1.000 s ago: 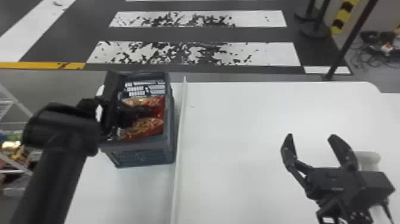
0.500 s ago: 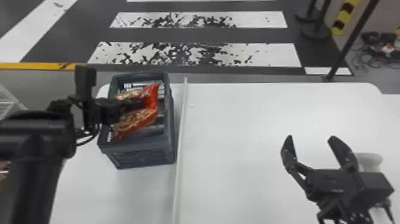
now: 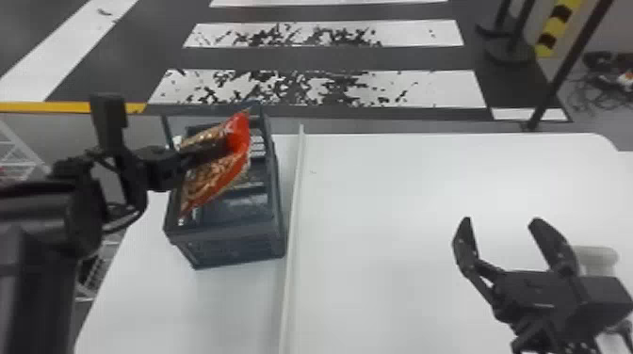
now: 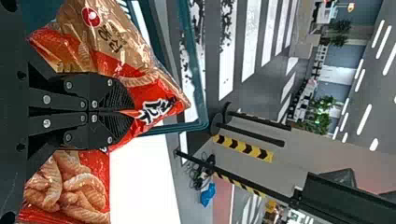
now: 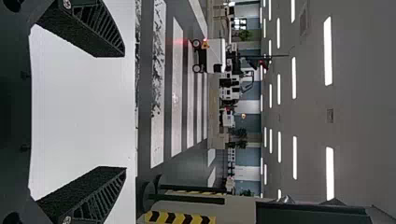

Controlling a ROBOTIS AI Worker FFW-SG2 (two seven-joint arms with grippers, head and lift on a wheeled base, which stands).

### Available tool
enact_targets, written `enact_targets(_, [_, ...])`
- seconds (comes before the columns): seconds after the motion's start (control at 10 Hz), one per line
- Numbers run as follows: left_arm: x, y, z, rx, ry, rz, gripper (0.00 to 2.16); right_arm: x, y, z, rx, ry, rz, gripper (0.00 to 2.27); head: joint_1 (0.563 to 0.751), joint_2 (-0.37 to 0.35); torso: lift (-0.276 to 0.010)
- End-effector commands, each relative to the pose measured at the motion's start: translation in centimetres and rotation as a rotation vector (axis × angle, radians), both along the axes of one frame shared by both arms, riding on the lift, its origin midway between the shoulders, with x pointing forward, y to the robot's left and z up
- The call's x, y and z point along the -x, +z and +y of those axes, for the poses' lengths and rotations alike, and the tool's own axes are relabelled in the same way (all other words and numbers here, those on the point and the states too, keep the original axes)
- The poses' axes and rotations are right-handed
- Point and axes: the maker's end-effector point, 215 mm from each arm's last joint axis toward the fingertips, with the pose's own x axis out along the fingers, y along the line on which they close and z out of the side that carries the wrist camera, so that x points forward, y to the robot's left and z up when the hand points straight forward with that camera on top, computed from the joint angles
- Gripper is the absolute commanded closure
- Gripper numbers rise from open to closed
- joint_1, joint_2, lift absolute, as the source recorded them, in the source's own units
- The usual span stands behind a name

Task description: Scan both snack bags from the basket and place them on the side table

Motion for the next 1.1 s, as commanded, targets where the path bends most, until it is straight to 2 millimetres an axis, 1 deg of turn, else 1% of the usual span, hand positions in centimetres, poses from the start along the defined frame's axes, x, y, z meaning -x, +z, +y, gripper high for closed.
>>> enact_targets(0.0, [0.2,1.4,-1.8,0.044,-0.012,-0.03,2.14,0.1,0.0,0.1,-0.001,0.0,0.001,0.06,0.695,0.091,-0.075])
enact_targets(0.2, [-0.2,1.8,-2.6,0.057,-0.018,-0.038,2.14,0.4,0.1,0.1,-0.002,0.0,-0.001,0.06,0.695,0.066,-0.075])
enact_targets(0.4, [0.7,0.8,-3.7,0.105,-0.027,-0.006,2.14,0.4,0.1,0.1,-0.002,0.0,-0.001,0.06,0.695,0.058,-0.075])
enact_targets(0.6, [1.6,-0.4,-5.9,0.165,-0.037,0.053,2.14,0.4,0.1,0.2,0.002,0.002,-0.001,0.06,0.695,0.041,-0.075])
enact_targets(0.7, [2.0,-0.5,-7.2,0.187,-0.052,0.074,2.14,0.4,0.1,0.1,0.003,0.001,-0.001,0.06,0.695,0.035,-0.075])
enact_targets(0.9, [3.4,0.2,-10.0,0.21,-0.093,0.084,2.14,0.4,0.1,0.1,0.003,0.001,-0.001,0.06,0.695,0.002,-0.075])
enact_targets(1.0, [3.9,0.3,-10.3,0.209,-0.094,0.099,2.14,0.4,0.2,0.2,0.003,0.003,-0.003,0.06,0.695,-0.019,-0.075])
